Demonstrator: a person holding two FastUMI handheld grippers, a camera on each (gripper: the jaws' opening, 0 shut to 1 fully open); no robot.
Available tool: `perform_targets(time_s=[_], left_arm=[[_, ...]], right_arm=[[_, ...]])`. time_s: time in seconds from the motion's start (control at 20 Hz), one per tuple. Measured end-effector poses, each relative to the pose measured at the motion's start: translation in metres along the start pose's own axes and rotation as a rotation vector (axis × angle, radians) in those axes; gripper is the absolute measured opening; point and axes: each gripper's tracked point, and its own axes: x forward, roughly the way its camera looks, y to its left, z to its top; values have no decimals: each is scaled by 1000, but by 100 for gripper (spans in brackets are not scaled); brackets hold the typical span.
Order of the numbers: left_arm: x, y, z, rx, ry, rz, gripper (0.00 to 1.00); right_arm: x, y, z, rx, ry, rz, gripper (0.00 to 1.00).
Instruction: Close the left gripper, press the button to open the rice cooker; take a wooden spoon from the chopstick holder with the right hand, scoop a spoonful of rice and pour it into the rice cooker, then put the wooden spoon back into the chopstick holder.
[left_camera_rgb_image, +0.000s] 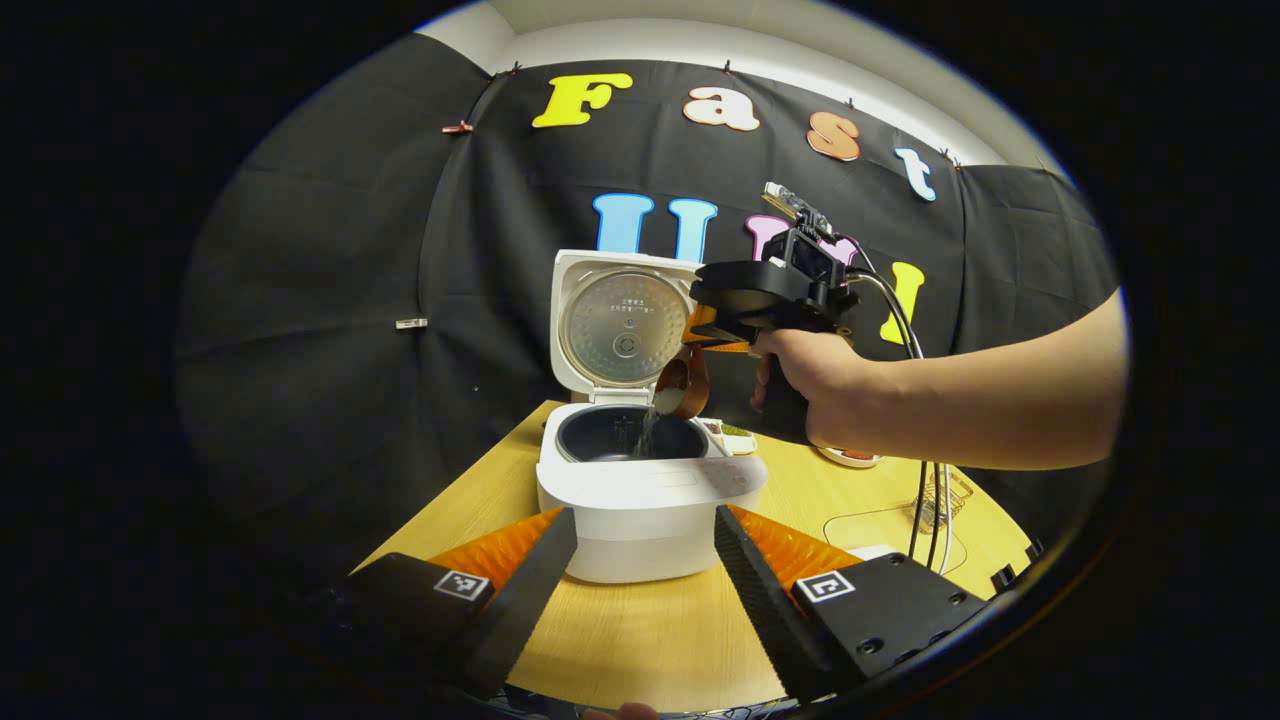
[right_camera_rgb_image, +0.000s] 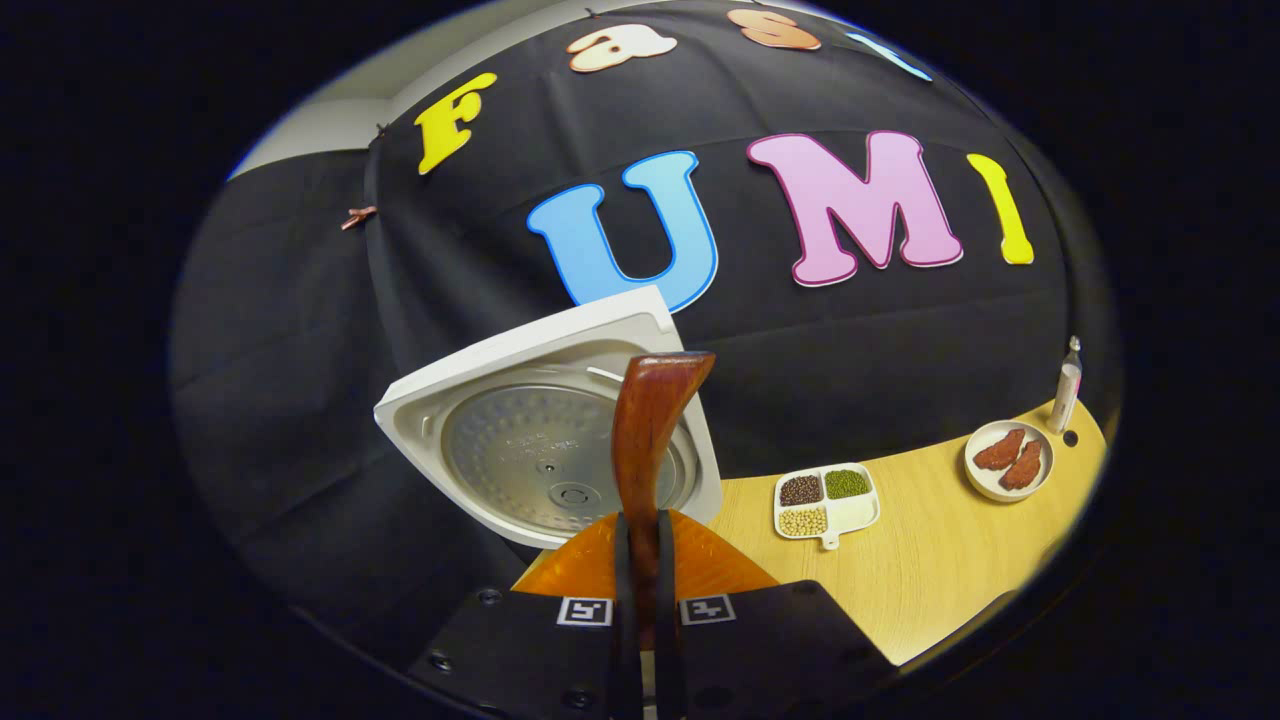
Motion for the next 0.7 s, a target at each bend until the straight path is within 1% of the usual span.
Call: perform_targets(time_s=[0.2,0.45,0.6,0.7], left_arm=[[1,7,-3,2,7,14,95],[1,6,-6,-2,13,18,96],[1,3,-4,2,11,12,95],[2,4,-4,10,9,16,95]], right_arm=[[-3,6,0,-128,-14,1,10],[-6,30,-4,-329,-21,63,10],[-11,50,-6,-500,-40,107,10],[-16,65,-5,-624,-72,136,10]])
